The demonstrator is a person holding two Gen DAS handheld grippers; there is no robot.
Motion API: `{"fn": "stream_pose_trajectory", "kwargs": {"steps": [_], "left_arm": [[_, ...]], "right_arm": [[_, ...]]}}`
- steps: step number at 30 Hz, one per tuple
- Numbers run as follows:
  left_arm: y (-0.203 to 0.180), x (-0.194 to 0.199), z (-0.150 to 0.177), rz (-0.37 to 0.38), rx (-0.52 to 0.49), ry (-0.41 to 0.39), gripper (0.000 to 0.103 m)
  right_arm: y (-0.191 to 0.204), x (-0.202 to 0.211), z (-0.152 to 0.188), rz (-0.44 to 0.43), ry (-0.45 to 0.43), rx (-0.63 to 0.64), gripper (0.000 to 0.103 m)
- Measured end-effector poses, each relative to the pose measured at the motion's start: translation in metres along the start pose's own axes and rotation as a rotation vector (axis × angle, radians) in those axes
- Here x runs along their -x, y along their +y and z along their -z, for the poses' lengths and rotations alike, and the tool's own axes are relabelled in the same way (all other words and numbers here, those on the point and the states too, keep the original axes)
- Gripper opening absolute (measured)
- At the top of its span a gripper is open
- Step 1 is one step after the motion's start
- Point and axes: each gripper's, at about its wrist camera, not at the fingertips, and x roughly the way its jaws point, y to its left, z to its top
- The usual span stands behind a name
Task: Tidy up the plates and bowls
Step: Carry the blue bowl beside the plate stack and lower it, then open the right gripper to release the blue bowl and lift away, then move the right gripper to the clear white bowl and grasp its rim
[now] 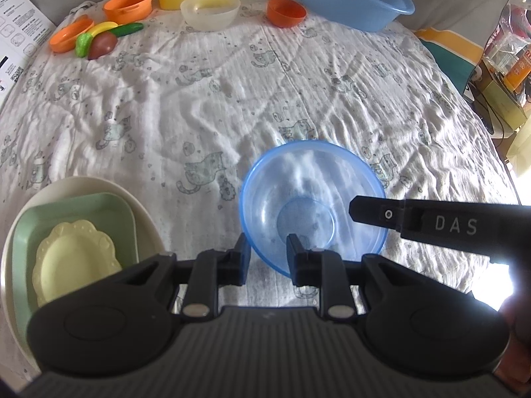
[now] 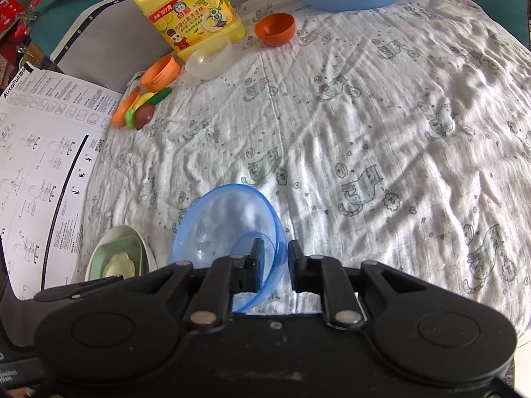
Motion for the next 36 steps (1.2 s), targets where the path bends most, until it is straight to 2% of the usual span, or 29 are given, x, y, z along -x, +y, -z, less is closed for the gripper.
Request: {"fn": "stream_pose_trajectory", "kwargs": {"steps": [3, 5, 7, 9, 10, 11, 12, 14, 19, 28, 36], "left_arm": [[0.0, -0.001, 0.0, -0.007, 0.0, -0.004, 0.024], [0.001, -0.001, 0.001, -0.015, -0.004, -0.007, 0.028], [0.001, 0.001, 0.001, -0.025, -0.007, -0.016, 0.037], [0.001, 0.005, 0.002, -0.042, -0.015, -0.038, 0.066], [0.001, 0.009, 0.002, -0.056, -0.017, -0.057, 0.073], [0.002, 0.013, 0.002, -0.073, -0.022, -0.081, 0.087], [0.002, 0.018, 0.002, -0.089, -0.023, -0.101, 0.099], [0.005, 0.027, 0.001, -0.108, -0.014, -0.139, 0.103], [0.02, 0.042, -0.004, -0.1, 0.043, -0.17, 0.103], [0.043, 0.053, -0.011, -0.112, 0.109, -0.19, 0.103], [0.057, 0.059, -0.027, -0.123, 0.114, -0.215, 0.103]], "right_arm": [[0.0, 0.0, 0.0, 0.01, -0.002, 0.007, 0.017], [0.0, 0.0, 0.0, 0.017, -0.008, 0.008, 0.029], [0.001, 0.002, 0.001, 0.036, -0.021, 0.019, 0.033], [0.001, 0.004, 0.0, 0.053, -0.03, 0.027, 0.048], [0.0, 0.006, 0.0, 0.061, -0.037, 0.021, 0.073], [-0.002, 0.008, 0.0, 0.067, -0.049, 0.013, 0.096], [-0.004, 0.011, -0.001, 0.068, -0.068, 0.002, 0.103], [-0.008, 0.019, -0.003, 0.076, -0.098, -0.021, 0.103], [-0.022, 0.029, -0.009, 0.093, -0.129, -0.071, 0.103], [-0.02, 0.039, -0.016, 0.135, -0.158, -0.031, 0.103], [-0.014, 0.038, -0.032, 0.151, -0.164, -0.008, 0.103]]}}
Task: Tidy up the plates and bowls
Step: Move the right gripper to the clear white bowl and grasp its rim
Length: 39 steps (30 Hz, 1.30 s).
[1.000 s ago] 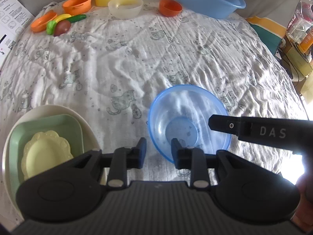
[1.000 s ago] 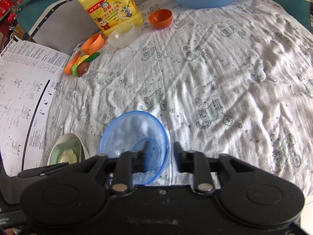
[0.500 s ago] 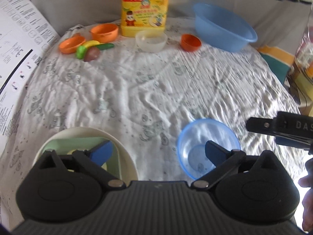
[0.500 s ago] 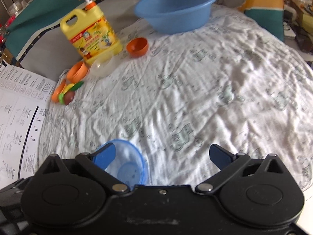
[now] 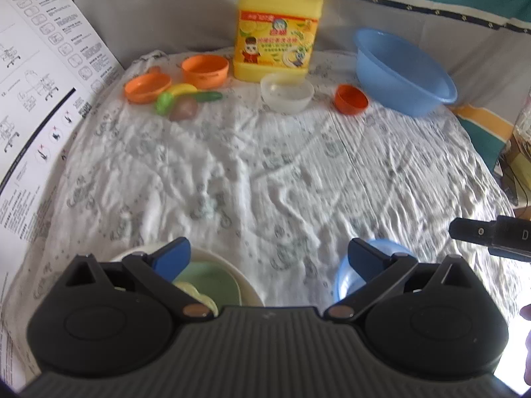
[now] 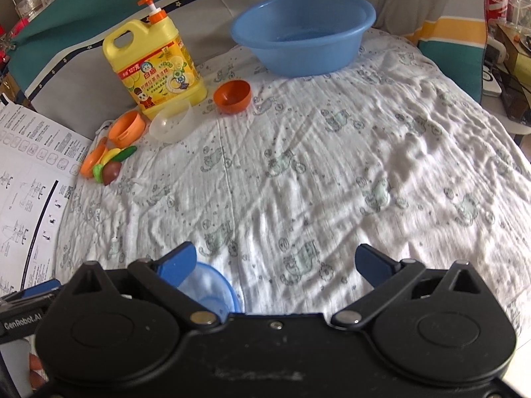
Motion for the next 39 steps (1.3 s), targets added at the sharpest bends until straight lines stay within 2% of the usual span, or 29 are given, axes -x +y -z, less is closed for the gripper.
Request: {"fn": "stream_pose_trajectory", "kwargs": {"steps": [7, 14, 20, 23, 24, 29, 31, 33, 35, 37, 39], "left_arm": [[0.014, -0.005, -0.028, -0.032, -0.013, -0.037, 0.103], [0.027, -0.019, -0.071, -0.046, -0.009, -0.06, 0.103], [0.03, -0.046, -0.113, -0.046, 0.001, -0.059, 0.103], [0.029, -0.069, -0.132, -0.057, 0.014, -0.044, 0.103], [0.029, -0.077, -0.137, -0.055, 0.022, -0.036, 0.103], [0.027, -0.123, -0.158, -0.056, 0.057, -0.001, 0.101], [0.025, -0.142, -0.164, -0.054, 0.058, 0.014, 0.096], [0.022, -0.159, -0.17, -0.054, 0.053, 0.026, 0.088], [0.02, -0.173, -0.176, -0.047, 0.055, 0.042, 0.081], [0.018, -0.186, -0.182, -0.036, 0.058, 0.051, 0.075], [0.016, -0.196, -0.186, -0.03, 0.056, 0.055, 0.071]], "right_arm": [[0.018, -0.011, -0.024, -0.018, 0.009, 0.025, 0.103], [0.05, -0.036, -0.06, -0.062, 0.037, 0.044, 0.103], [0.076, -0.059, -0.097, -0.113, 0.029, 0.037, 0.102], [0.086, -0.076, -0.12, -0.146, 0.022, 0.029, 0.098], [0.089, -0.083, -0.128, -0.154, 0.021, 0.028, 0.096], [0.101, -0.126, -0.158, -0.174, 0.042, 0.032, 0.074], [0.109, -0.142, -0.166, -0.179, 0.046, 0.056, 0.068], [0.116, -0.16, -0.174, -0.184, 0.059, 0.076, 0.06], [0.121, -0.178, -0.179, -0.179, 0.079, 0.091, 0.044], [0.125, -0.194, -0.184, -0.172, 0.099, 0.105, 0.037], [0.131, -0.208, -0.186, -0.163, 0.112, 0.125, 0.036]]}}
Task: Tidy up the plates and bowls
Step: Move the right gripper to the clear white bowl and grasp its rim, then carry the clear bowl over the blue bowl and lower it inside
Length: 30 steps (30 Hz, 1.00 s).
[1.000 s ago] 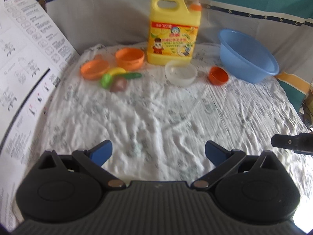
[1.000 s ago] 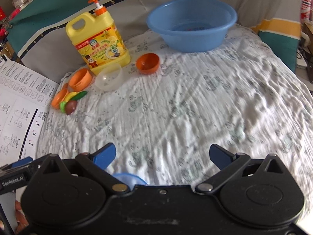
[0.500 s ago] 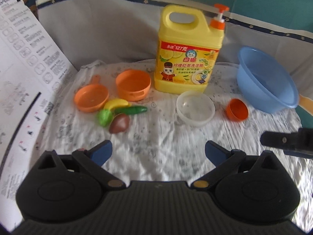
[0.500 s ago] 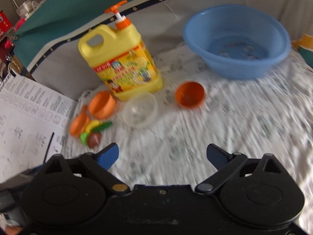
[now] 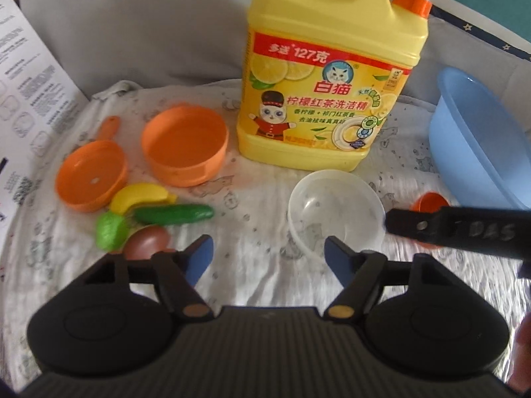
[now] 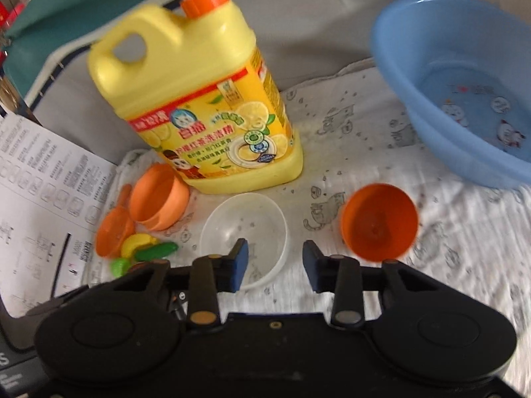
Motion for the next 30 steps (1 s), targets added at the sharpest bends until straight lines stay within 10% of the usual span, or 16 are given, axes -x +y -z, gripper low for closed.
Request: {"fn": "stream_pose_trajectory", "kwargs": {"steps": [11, 30], "left_arm": [[-0.011, -0.042, -0.008, 0.071, -0.017, 0.06, 0.014], [-0.021, 0.024, 0.035, 0.062, -0.07, 0.064, 0.014]], "right_arm": [[-0.001, -0.043, 0.002, 0.021, 0.025, 0.019, 0.007], [-0.001, 0.021, 0.047, -0.013, 0.023, -0.02, 0.007]]}}
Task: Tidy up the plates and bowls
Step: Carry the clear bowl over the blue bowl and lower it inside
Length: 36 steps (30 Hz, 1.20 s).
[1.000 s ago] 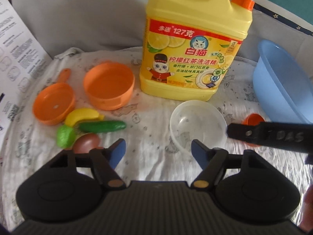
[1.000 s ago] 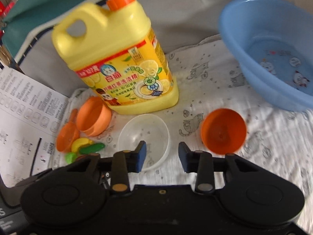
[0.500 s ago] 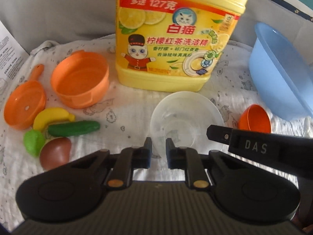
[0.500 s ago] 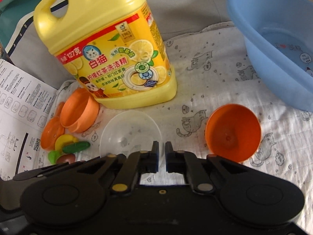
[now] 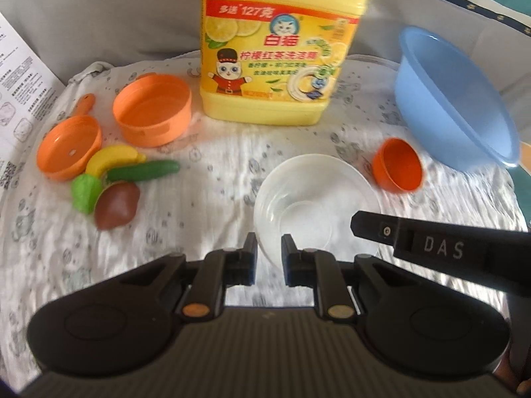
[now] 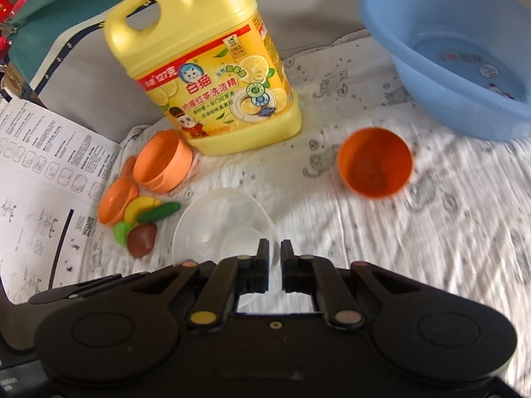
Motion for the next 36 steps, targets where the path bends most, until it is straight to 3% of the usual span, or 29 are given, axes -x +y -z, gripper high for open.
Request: {"fn": "stream_pose_trajectory", "kwargs": {"steps": [17, 36], "left_arm": [[-0.043, 0.101, 0.092, 0.049, -0.068, -0.038, 0.014], [-0.054, 0.16, 0.175, 0.098, -0.062, -0.05, 0.014]], "right_arm": [[-0.026, 0.107, 0.105, -0.015, -0.015, -0.071, 0.007], [-0.032, 0.175, 0.185, -0.03, -0.02, -0.036, 0.008]]}}
